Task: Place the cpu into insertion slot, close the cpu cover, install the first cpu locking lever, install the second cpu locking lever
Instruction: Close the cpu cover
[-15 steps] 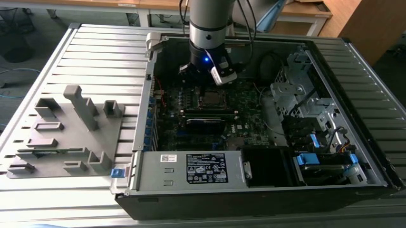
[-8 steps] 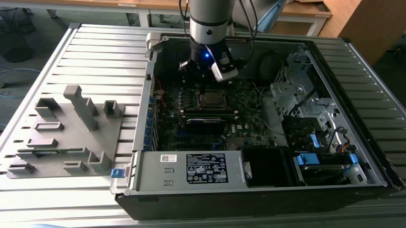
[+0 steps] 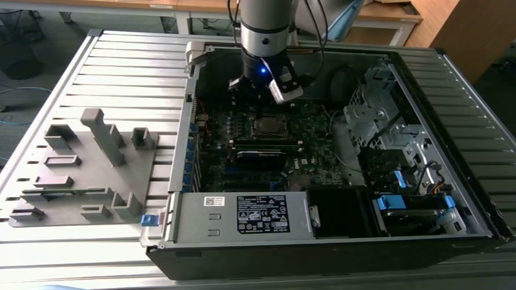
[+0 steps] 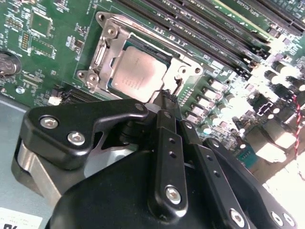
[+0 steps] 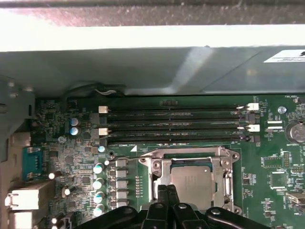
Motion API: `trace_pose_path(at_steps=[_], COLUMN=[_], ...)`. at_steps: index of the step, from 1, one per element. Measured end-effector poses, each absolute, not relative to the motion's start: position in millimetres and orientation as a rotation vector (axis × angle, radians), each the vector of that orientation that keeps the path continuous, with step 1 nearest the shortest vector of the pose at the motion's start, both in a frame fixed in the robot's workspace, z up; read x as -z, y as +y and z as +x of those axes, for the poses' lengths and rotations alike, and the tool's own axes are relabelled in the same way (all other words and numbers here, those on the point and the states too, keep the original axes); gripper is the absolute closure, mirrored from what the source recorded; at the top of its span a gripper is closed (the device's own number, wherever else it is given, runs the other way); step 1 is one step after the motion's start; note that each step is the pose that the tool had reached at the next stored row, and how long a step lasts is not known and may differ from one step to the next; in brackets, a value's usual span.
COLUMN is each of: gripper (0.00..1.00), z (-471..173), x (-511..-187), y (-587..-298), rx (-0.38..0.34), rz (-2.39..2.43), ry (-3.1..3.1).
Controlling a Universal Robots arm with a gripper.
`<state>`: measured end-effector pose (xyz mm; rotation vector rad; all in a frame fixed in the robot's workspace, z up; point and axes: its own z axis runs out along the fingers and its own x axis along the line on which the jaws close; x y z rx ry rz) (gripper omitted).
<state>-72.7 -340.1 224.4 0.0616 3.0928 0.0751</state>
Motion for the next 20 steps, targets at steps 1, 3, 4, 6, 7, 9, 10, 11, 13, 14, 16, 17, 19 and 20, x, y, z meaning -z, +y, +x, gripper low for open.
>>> trace_pose_path(at_steps=[1,3,4,6,7,9,10,11,13,14,16,17,19,20], gripper=[0.89,0.89,0.89,0.89,0.89,0.89,0.89,0.89,0.89,0.89,0.89,0.89,0.89,0.89], z=[-72,-69,-68,-64,-62,-57,-54,-52,-48,-47,-47,-47,-47,-47], x=[-224,-224,-224,-224,-224,-224,-224,-224,-224,-224,-224,-224,-224,-224], y=[-340,-340,-340,-340,-340,-340,-340,-340,-340,-340,-340,-341,-342,-343], rx=[-0.075,-0.075,-0.075,-0.075,-0.075,-0.075,-0.075,-0.075,-0.075,-0.075,-0.075,-0.075,-0.075,-0.075], rz=[0.062,0.062,0.062,0.062,0.062,0.062,0.062,0.062,0.062,0.062,0.062,0.062,0.062,0.062], ry=[3.093,3.093,3.093,3.093,3.093,3.093,3.093,3.093,3.093,3.093,3.093,3.093,3.093,3.093])
